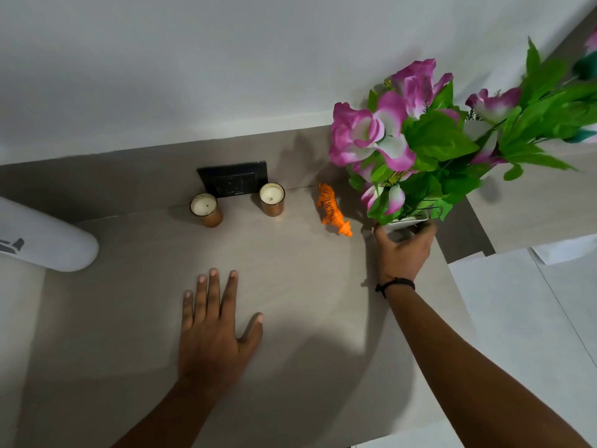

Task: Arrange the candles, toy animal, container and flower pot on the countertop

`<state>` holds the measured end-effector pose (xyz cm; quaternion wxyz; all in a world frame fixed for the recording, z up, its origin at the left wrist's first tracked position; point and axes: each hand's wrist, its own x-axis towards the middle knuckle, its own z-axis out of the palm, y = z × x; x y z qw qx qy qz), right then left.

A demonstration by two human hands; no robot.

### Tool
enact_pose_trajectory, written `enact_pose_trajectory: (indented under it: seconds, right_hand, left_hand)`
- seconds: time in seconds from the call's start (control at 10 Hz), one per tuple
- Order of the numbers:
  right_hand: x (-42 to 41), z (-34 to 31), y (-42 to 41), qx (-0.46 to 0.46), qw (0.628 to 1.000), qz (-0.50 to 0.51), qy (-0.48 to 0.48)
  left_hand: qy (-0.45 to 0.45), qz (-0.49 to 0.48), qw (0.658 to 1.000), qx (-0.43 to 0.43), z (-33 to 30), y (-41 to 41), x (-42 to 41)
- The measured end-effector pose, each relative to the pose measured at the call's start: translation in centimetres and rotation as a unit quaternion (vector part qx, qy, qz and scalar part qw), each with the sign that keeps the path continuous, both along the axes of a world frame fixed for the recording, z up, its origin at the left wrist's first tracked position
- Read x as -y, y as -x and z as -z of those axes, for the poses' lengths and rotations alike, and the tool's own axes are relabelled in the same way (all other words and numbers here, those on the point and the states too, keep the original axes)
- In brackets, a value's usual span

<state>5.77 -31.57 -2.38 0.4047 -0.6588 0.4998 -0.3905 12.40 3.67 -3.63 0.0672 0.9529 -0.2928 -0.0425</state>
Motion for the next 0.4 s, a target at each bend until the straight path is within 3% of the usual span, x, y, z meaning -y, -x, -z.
enact_pose_trajectory:
  seconds: [0.4]
  right_hand:
    - [0.34,-0.52,-0.32,-0.013,0.999,-0.050,0.000]
  left_hand:
    - [0.017,-0.001,1.000,-0.002,-0.11,0.01,0.11]
